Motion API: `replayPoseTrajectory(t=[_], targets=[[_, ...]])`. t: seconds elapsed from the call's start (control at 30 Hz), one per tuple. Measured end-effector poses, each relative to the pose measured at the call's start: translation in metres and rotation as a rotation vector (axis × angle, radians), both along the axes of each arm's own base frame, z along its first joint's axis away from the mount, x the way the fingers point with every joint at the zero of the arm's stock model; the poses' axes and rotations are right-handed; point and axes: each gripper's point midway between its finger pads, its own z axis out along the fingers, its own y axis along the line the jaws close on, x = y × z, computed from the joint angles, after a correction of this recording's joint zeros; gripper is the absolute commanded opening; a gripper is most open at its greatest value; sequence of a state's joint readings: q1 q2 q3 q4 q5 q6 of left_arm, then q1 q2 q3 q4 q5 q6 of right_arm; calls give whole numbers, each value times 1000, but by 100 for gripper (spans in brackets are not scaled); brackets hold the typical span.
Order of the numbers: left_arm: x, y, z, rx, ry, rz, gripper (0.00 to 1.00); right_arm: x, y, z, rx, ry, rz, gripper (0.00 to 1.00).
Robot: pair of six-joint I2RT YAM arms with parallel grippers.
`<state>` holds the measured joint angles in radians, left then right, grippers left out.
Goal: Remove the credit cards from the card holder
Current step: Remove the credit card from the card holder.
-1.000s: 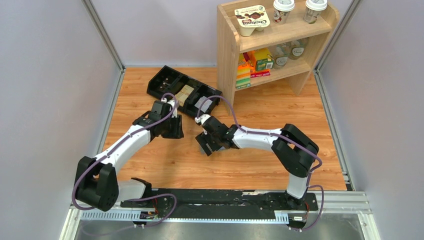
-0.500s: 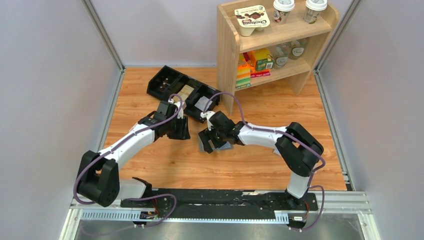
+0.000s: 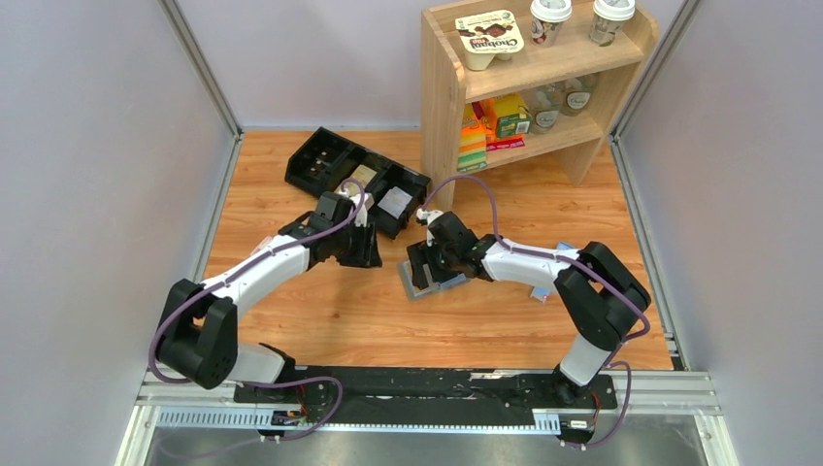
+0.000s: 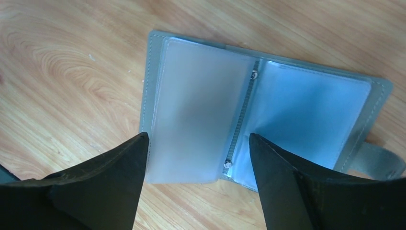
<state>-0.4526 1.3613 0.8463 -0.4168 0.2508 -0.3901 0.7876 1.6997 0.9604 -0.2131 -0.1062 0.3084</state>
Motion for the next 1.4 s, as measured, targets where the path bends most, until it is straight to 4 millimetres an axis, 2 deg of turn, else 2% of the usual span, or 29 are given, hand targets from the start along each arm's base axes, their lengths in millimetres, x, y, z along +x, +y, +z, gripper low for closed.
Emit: replayPoseTrajectory(t=[0.1,0.3,0.43,0.53,0.67,0.8,0.97,1.07,1.17,1.4], targets=[[3,-8,1,-8,-1,-17,48,4,-7,0,-14,-4,-44,67],[3,-21,2,-20,4,-52,48,10,-26,-5,-44,-3,-137,32],[3,-31,5,-34,2,-79,47,17,-42,-9,-26,32,-220,25],[7,-44,7,-52,-3,-107,42,20,-51,-12,15,78,-267,22],[9,-66,5,-67,2,-158,36,20,-54,-13,76,128,-292,21],[9,-90,-7,-68,18,-215,31,17,-52,-12,101,147,-287,23],[9,-115,-32,-38,56,-273,20,13,-51,-11,109,158,-280,34],[6,-118,-50,-5,89,-289,16,10,-56,-9,95,157,-290,45],[1,-114,-64,30,123,-292,15,9,-67,-5,55,142,-324,52],[1,-113,-66,32,117,-292,14,20,-122,18,-115,-9,-495,58]])
